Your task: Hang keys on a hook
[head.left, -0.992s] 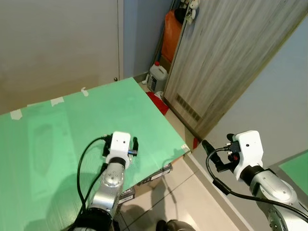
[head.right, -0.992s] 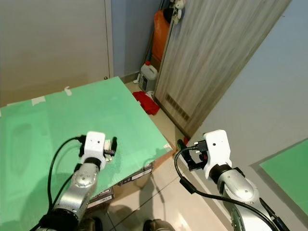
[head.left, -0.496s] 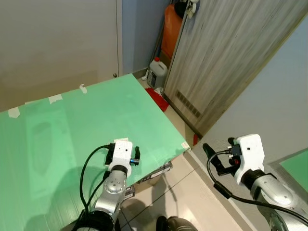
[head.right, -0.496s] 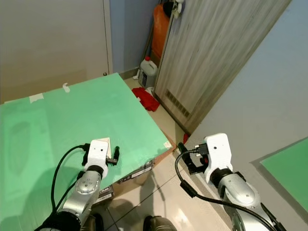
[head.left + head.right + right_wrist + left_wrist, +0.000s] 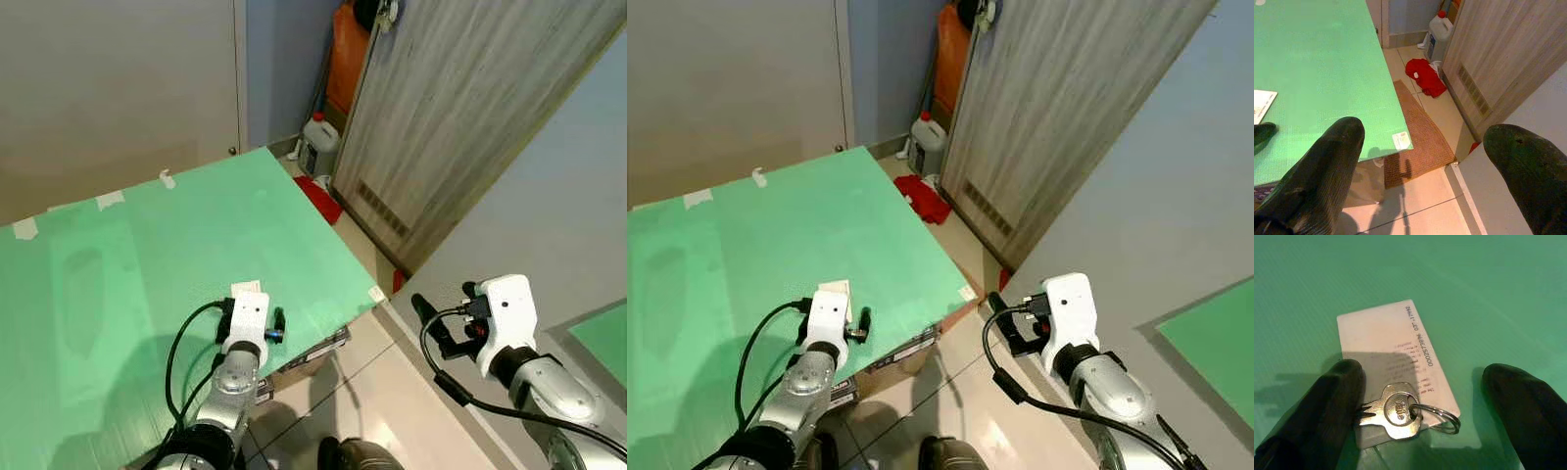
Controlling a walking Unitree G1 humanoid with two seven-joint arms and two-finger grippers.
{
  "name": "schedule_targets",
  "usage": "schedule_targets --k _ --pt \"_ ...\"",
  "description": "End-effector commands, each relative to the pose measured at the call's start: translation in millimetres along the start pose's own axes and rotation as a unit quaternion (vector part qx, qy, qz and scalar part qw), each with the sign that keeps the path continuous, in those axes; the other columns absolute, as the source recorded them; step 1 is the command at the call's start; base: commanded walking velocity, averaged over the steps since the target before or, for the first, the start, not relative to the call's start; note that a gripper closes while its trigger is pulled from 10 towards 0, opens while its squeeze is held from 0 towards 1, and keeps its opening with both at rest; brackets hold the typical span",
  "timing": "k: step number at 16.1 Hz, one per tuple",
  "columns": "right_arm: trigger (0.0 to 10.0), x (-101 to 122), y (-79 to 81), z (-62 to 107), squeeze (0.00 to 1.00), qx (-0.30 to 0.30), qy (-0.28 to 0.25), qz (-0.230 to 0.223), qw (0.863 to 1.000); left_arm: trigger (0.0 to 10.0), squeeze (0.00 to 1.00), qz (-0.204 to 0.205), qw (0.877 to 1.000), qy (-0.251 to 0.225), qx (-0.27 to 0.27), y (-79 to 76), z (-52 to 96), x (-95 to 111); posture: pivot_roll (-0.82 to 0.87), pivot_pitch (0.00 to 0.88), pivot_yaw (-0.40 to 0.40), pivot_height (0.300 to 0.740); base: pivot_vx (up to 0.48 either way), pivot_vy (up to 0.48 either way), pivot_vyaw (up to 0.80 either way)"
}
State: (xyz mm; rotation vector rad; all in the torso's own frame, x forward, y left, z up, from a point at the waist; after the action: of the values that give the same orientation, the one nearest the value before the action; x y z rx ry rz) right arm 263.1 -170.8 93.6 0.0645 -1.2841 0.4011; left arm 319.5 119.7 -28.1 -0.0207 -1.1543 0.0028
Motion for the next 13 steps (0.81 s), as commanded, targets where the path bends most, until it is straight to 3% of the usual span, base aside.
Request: schedule_targets --k 1,6,9,10,13 --pt "10.0 -1.2 -1.9 5.3 0.0 -0.007 0.006 0.0 1.0 10.0 0.0 0.005 0.999 0.031 -0.007 -5.6 1.8 -13.3 -0.24 0.171 -0.128 0.74 0.0 0.0 0.0" --pt "10.0 -2.7 -0.6 5.6 0.0 -0.005 0.008 0.0 1.0 10.0 0.0 0.0 0.999 0.042 -0.015 -6.7 0.7 -16.4 -0.23 0.167 -0.127 0.74 0.0 0.0 0.0" --pt "10.0 -3.1 0.2 5.1 0.0 -0.005 0.008 0.0 1.0 9.5 0.0 -0.029 0.999 0.02 -0.022 -7.6 -0.9 -9.0 -0.23 0.164 -0.126 0.74 0.0 0.0 0.0" --pt "10.0 -3.3 0.2 5.1 0.0 -0.005 0.009 0.0 1.0 10.0 0.0 -0.031 0.999 0.019 -0.022 -7.7 -1.0 -8.7 -0.23 0.165 -0.127 0.74 0.0 0.0 0.0" --pt "10.0 -4.0 0.5 5.4 0.0 -0.005 0.01 0.0 1.0 10.0 0.0 -0.03 0.999 0.022 -0.022 -7.8 -0.6 -10.5 -0.23 0.168 -0.125 0.74 0.0 0.0 0.0"
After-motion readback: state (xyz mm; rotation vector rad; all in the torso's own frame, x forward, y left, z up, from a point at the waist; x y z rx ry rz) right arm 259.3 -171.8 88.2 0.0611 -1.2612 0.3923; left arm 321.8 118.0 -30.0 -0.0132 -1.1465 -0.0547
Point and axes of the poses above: a point about 5 cm out from each wrist's last joint towards the gripper, its own z axis pointing back from the gripper into the wrist, its own x axis along the axis of the wrist's last joint, y = z × x, the point moved 5 cm from there along -z, pointing out of the wrist towards the gripper, and after that the axes turned 9 degrees about z, right-handed, at the moved point
